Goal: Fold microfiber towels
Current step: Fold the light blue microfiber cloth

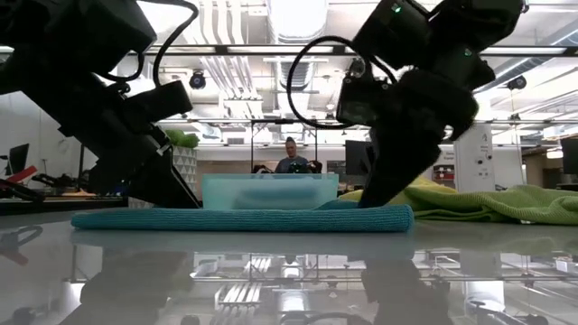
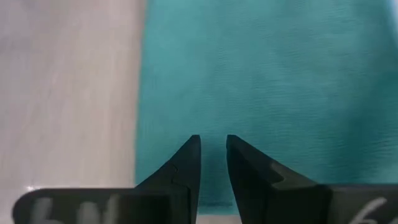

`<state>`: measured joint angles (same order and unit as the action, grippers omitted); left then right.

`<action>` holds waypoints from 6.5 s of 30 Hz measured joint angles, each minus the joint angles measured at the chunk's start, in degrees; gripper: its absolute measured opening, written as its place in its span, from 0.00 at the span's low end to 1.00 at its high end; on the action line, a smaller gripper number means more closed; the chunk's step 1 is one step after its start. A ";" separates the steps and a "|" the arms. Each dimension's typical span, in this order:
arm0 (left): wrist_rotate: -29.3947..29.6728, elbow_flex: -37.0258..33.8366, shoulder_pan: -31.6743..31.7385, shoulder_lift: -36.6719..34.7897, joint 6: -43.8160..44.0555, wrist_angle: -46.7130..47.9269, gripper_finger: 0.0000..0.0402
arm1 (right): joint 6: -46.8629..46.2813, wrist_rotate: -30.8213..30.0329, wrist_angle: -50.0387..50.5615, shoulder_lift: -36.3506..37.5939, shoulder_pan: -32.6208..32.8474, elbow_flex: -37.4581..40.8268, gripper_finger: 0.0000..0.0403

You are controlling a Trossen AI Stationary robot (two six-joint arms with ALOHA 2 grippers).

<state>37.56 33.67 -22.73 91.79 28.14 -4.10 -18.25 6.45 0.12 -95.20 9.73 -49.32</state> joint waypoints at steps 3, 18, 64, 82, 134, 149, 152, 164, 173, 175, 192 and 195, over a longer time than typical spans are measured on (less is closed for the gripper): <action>0.00 -0.02 0.01 0.00 0.00 0.02 0.33 | 1.55 -1.59 0.02 0.49 0.53 -0.04 0.17; -0.01 -0.14 0.14 0.00 0.00 -0.01 0.33 | 9.32 -24.00 5.19 1.76 -2.73 0.10 0.02; -0.03 -1.05 0.16 0.11 0.09 0.06 0.33 | 5.49 -7.51 0.01 1.37 2.25 -1.28 0.08; -0.03 -1.05 0.16 0.11 0.11 0.05 0.33 | 0.94 -7.57 -1.13 -0.11 1.14 -0.90 0.53; -0.04 -1.29 0.23 0.11 0.09 0.41 0.33 | 6.77 -8.84 14.20 1.09 -1.04 -5.75 0.02; -0.04 -1.29 0.25 0.11 0.09 0.52 0.33 | 13.76 -12.95 27.80 1.03 -2.00 -11.58 0.02; -0.04 -1.31 0.25 0.11 0.09 0.55 0.33 | 12.65 -13.01 32.39 1.03 -2.15 -14.02 0.02; -0.02 -1.31 0.25 0.11 0.09 0.57 0.33 | 12.28 -13.02 38.41 1.03 -2.27 -19.82 0.04; -0.02 -1.31 0.25 0.11 0.17 0.57 0.33 | 9.93 -14.68 38.68 1.03 -2.27 -19.08 0.28; -0.02 -1.31 0.25 0.11 0.16 0.55 0.33 | 9.81 -15.10 39.21 1.24 -2.27 -19.09 0.33; -0.04 0.94 0.27 -4.55 -3.65 0.55 0.33 | 5.85 -14.78 29.08 3.95 1.56 -15.24 0.21; -0.08 0.74 0.27 -4.63 -4.10 0.57 0.33 | 6.55 -13.37 21.34 3.21 2.02 -12.46 0.15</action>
<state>37.48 34.42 -22.46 87.15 24.04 -3.52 -11.70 -6.92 21.47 -91.98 11.75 -61.78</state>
